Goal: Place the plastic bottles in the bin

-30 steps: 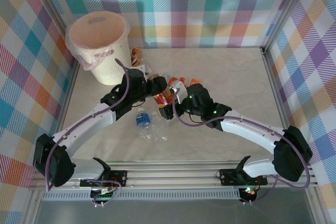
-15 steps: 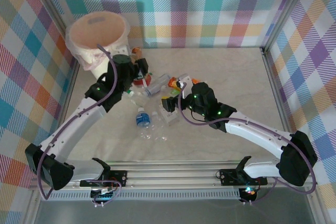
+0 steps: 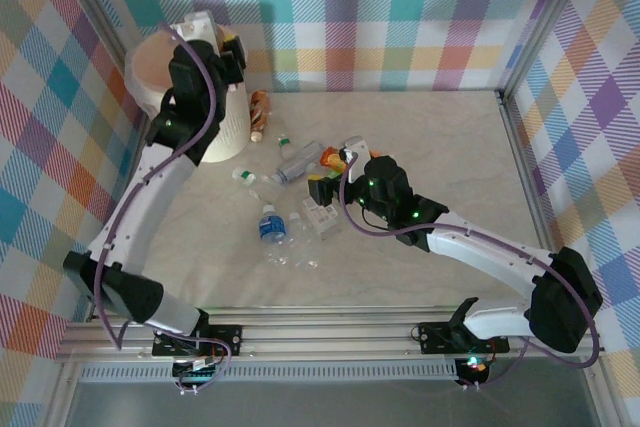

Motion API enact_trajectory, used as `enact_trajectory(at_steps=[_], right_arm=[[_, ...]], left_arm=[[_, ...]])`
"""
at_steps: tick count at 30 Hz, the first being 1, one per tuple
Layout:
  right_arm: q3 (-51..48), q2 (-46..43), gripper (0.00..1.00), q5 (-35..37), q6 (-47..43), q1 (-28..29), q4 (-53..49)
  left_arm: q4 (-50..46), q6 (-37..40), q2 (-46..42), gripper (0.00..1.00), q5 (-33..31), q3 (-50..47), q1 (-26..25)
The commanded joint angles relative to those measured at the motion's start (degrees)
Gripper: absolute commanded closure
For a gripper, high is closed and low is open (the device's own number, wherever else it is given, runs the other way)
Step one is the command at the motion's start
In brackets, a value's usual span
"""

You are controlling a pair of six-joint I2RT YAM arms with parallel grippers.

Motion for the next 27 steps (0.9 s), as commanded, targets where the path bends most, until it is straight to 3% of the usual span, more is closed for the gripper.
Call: enact_trajectory(at_steps=[1,8,16,27], right_arm=[[1.64,0.34,0.0,1.22,0.87,0.29,2.59],[0.75,-2.02,0.0,2.69,0.6,0.27,2.52],[-1.02,-6.86,0.0,5.47,1.5,0.29,-0.53],[-4.32,-11.71,0.0,9.88,2.7,0.28,-2.6]], left_arm=[[3.79,7.65,3.43,0.44,-3.6,5.73,2.12],[2.69,8.39,13.05,0.45,-3.82,14.53,9.33],[-3.46,1.26,23.54,0.45,9.03,23.58,18.83],[-8.1,-3.25,32.25,0.44,17.5,29.38,24.16]])
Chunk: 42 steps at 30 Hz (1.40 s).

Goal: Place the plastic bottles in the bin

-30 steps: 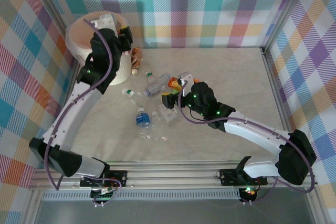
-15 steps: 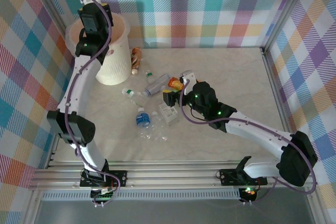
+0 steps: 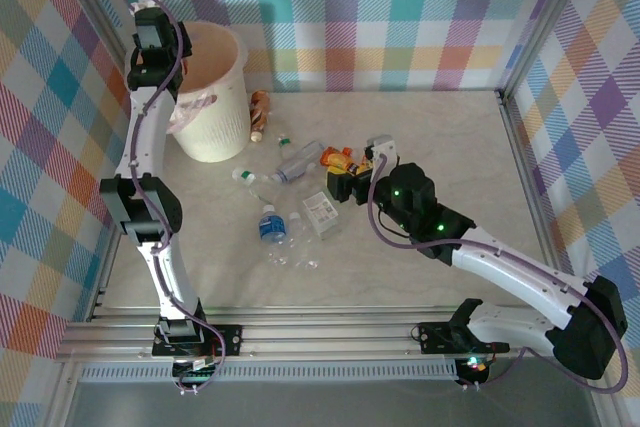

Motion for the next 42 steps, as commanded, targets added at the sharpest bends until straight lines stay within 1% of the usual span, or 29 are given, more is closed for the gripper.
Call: enact_trajectory(at_steps=[1,3,7,10,13,16,18,23,26,27,30,37,40,42], right_arm=[[-0.66,-0.64,0.0,2.22,1.38,0.29,-0.63],[-0.61,-0.24,0.0,2.24,1.65,0.28,-0.45],[-0.06,1.15,0.0,1.84,1.82,0.28,-0.37],[0.93,2.06,0.0,1.45,1.7,0.29,-1.17],[1.58,2.56,0.0,1.36,2.01,0.29,-1.81],[1.76,2.76,0.0,1.27,2.32,0.29,-1.99],[1.84,2.92,0.0,1.19,2.57,0.29,-2.08],[2.28,3.38,0.0,0.83,3.02,0.28,-2.38],[2.76,3.85,0.0,2.03,4.06,0.29,-3.0],[2.94,3.97,0.0,2.97,4.8,0.29,-3.36],[2.99,4.1,0.0,4.79,6.02,0.29,-3.88],[2.73,4.1,0.0,6.42,7.45,0.29,-4.92],[2.72,4.24,0.0,8.05,9.42,0.04,-6.15],[2.64,4.2,0.0,8.28,10.97,-0.49,-7.02]], left_arm=[[-2.32,-2.95,1.11,0.44,6.19,3.24,1.14],[-3.75,-4.13,1.78,0.44,8.29,3.51,1.15],[-5.42,-7.35,3.33,0.44,14.76,3.86,1.15],[-6.23,-9.49,4.46,0.44,16.53,4.21,1.1],[-7.21,-9.79,5.86,0.43,17.45,4.92,1.15],[-9.05,-9.07,7.43,0.41,21.29,6.44,1.15],[-10.62,-8.72,8.48,0.41,22.51,7.71,1.14],[-13.24,-7.68,9.87,0.36,23.6,9.48,1.15],[-14.27,-7.73,9.97,0.29,24.78,10.85,1.1],[-14.64,-8.02,9.8,0.26,25.05,11.59,1.15],[-15.57,-9.31,8.42,0.22,25.87,12.83,1.15],[-18.15,-11.88,2.43,0.14,27.77,12.59,0.81],[-18.81,-12.53,-0.83,0.13,29.79,10.89,0.13],[-17.65,-12.97,-4.33,0.12,30.85,7.2,-0.72]])
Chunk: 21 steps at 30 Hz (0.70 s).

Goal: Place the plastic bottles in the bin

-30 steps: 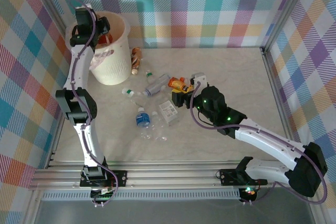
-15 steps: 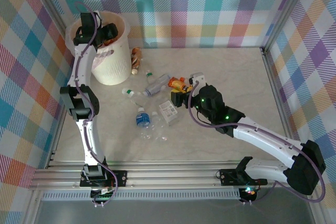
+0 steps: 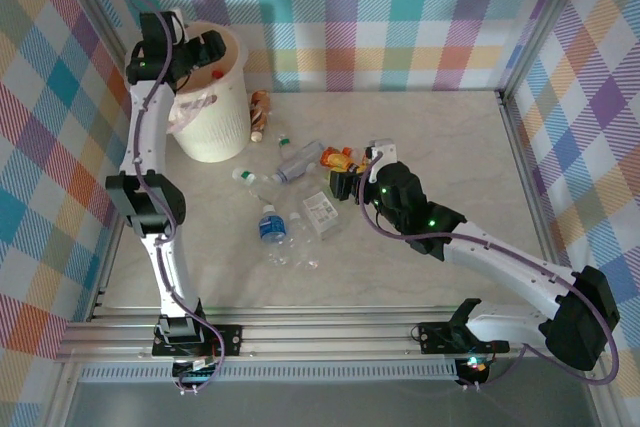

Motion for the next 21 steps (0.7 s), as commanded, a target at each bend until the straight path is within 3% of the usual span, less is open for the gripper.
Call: enact_trajectory(at_steps=[1,7,12,21], right_arm=[[1.31,0.54,0.0,2.28,4.64,-0.93,-2.19],[1.16,1.44,0.0,-0.02,10.51,-7.75,-8.77],[1.11,4.22,0.0,-13.08,9.72,-18.59,-11.25],[8.56,15.3,0.04,-27.54,-12.17,-29.82,-16.94]], left_arm=[[1.14,-1.82,-9.66,0.11,3.23,-5.14,-1.08],[10.59,-6.2,-22.91,0.02,4.98,-23.47,-3.08],[16.93,-8.8,-32.13,0.0,7.65,-36.2,-5.06],[23.15,-14.68,-46.24,0.0,11.42,-56.06,-5.47]])
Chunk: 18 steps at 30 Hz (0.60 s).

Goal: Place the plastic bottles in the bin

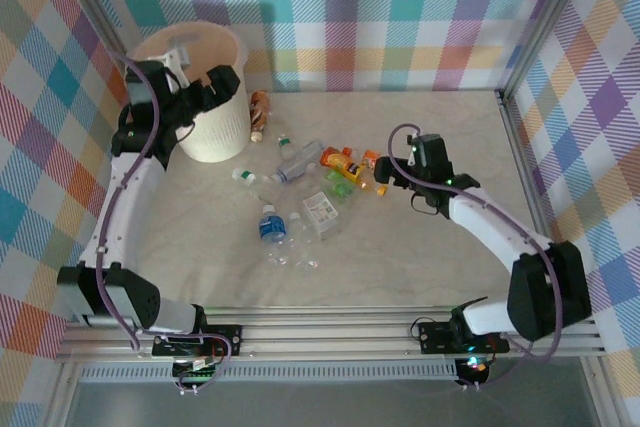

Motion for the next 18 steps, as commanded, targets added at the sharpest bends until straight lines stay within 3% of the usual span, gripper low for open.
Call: enact_trajectory(at_steps=[1,9,13,18], right_arm=[[5.25,4.05,0.06,-7.04,-14.39,-2.0,-3.5],[17.64,17.14,0.11,-9.56,-34.68,-4.21,-11.86],[25.69,24.11,0.14,-13.41,-41.64,-5.55,-17.06],[36.49,33.43,0.17,-12.06,-45.76,-6.3,-23.72]], left_arm=[[3.86,-3.09,-5.95,0.0,2.85,-5.86,-0.29],[-0.53,-2.05,-14.76,0.0,5.16,-14.82,-0.34],[-1.23,-2.16,-16.64,0.0,4.51,-16.55,-0.48],[-0.81,-2.4,-17.37,0.0,3.59,-18.21,-0.59]])
